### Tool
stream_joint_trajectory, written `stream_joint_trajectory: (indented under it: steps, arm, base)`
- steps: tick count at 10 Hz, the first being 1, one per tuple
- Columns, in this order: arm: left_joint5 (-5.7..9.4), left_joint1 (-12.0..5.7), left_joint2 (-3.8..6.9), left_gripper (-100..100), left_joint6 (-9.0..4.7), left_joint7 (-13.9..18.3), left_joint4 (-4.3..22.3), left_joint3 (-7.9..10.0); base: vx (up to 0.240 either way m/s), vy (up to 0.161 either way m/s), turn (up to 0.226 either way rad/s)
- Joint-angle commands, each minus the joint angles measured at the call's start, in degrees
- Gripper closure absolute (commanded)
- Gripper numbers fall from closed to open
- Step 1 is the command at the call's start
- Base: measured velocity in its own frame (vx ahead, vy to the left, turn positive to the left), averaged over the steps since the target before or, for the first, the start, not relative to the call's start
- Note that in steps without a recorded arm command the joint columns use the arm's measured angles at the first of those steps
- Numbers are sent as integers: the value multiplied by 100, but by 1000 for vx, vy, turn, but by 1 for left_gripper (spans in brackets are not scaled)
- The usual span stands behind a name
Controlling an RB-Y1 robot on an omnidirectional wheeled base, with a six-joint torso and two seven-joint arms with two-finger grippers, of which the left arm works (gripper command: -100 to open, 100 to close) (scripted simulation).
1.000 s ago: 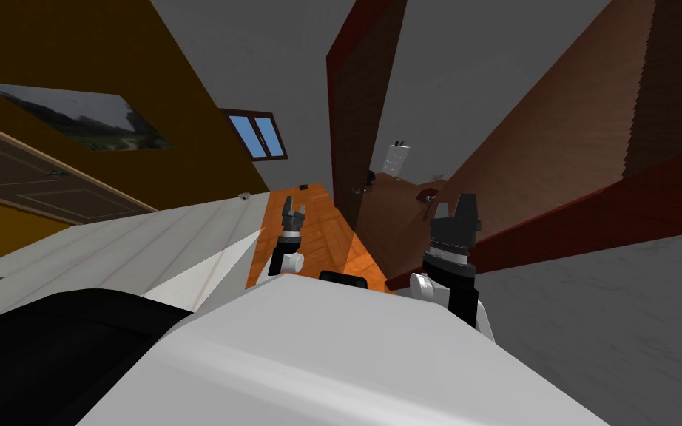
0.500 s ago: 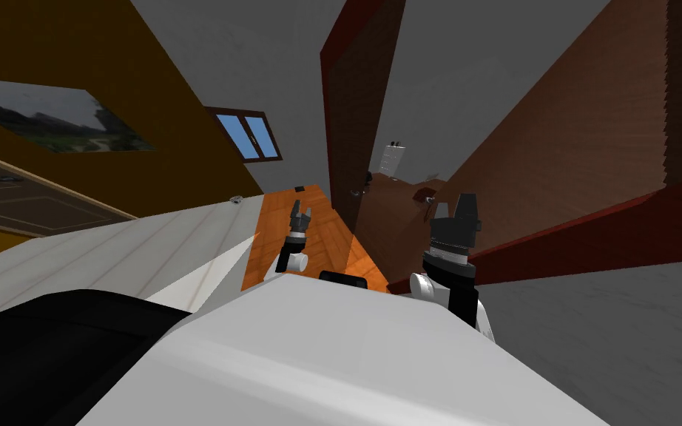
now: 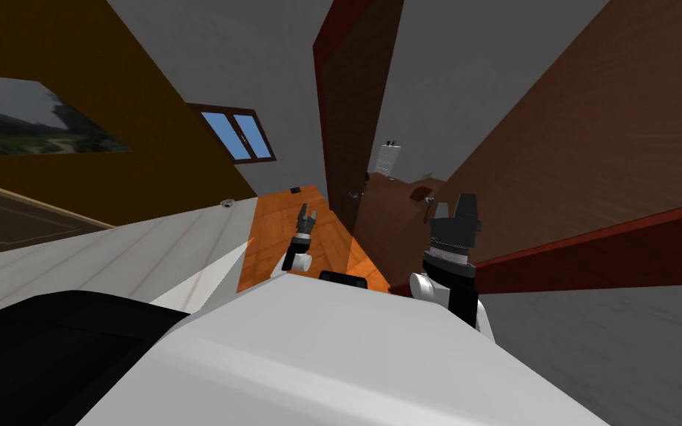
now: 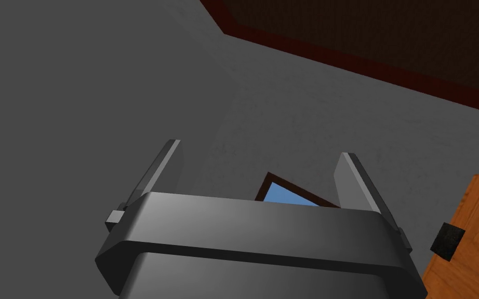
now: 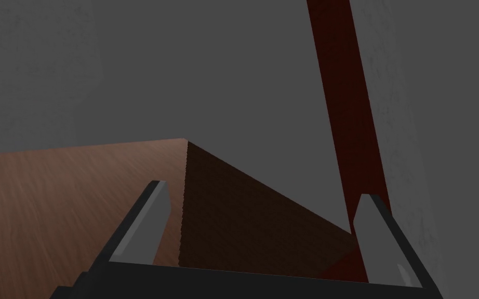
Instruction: Push the door open
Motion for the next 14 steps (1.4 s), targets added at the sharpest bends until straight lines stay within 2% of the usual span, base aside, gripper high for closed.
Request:
stream_joint_trajectory:
  steps: [1, 5, 6, 11, 12, 14]
  arm:
    - [31, -87, 36, -100, -56, -27, 248, -107]
    - [74, -267, 66, -100, -151, -82, 688, -274]
    - [97, -360, 78, -100, -199, -109, 914, -359]
    - [153, -594, 98, -100, -321, -180, 1485, -576]
    - [176, -689, 101, -100, -371, -209, 1718, -664]
    - [199, -785, 104, -100, -421, -238, 1950, -752]
  base:
    - [123, 73, -113]
    - [102, 63, -84]
    - [108, 77, -118]
    - [102, 66, -85]
    - [119, 73, -147]
    - [118, 102, -87]
